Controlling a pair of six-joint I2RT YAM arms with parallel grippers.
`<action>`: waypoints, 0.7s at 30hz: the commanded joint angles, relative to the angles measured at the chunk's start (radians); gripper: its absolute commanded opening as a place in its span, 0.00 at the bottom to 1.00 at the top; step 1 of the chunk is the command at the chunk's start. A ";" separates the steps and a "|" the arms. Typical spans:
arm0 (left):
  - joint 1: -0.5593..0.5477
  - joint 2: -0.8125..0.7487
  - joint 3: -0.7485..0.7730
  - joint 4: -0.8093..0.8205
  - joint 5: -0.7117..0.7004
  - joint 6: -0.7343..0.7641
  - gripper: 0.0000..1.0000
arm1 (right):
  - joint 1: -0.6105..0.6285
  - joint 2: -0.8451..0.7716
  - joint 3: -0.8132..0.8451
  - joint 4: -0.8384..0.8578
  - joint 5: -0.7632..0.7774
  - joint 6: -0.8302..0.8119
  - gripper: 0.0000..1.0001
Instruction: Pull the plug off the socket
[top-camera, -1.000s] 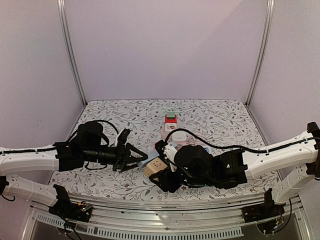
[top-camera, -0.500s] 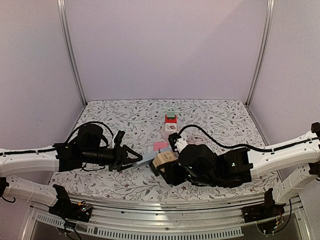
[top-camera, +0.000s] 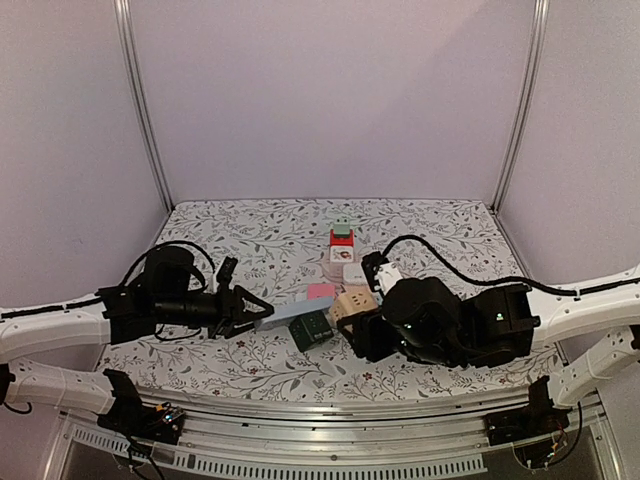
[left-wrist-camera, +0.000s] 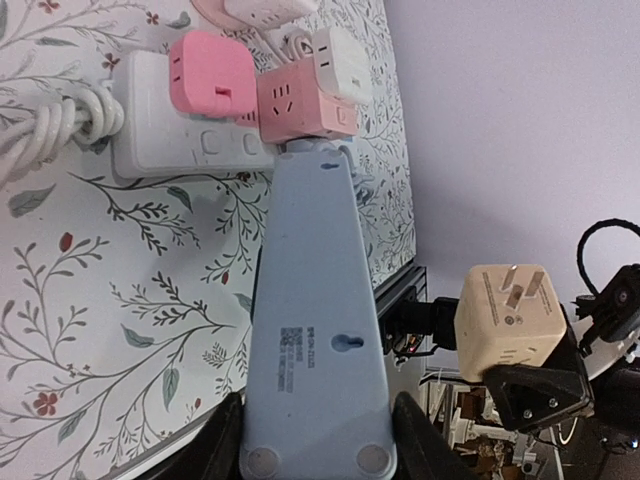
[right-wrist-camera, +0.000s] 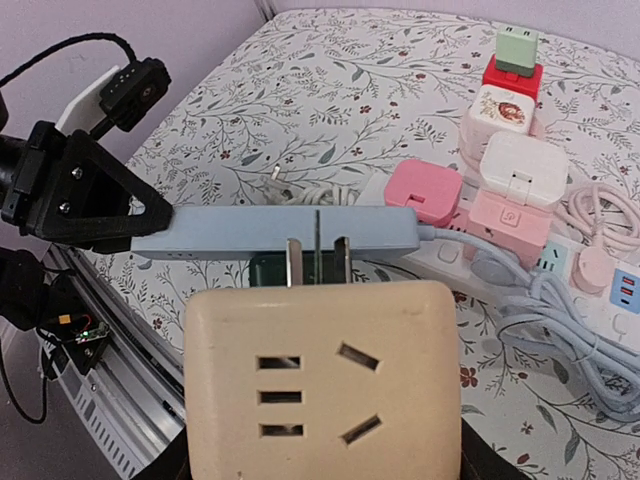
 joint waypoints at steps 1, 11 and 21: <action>0.063 -0.042 -0.038 -0.077 0.001 0.019 0.00 | -0.048 -0.110 0.020 -0.252 0.181 0.004 0.00; 0.096 -0.087 -0.066 -0.086 0.025 0.021 0.00 | -0.487 -0.246 -0.114 -0.461 0.067 0.015 0.00; 0.105 -0.094 -0.073 -0.080 0.037 0.002 0.00 | -0.839 -0.257 -0.196 -0.351 -0.059 -0.145 0.00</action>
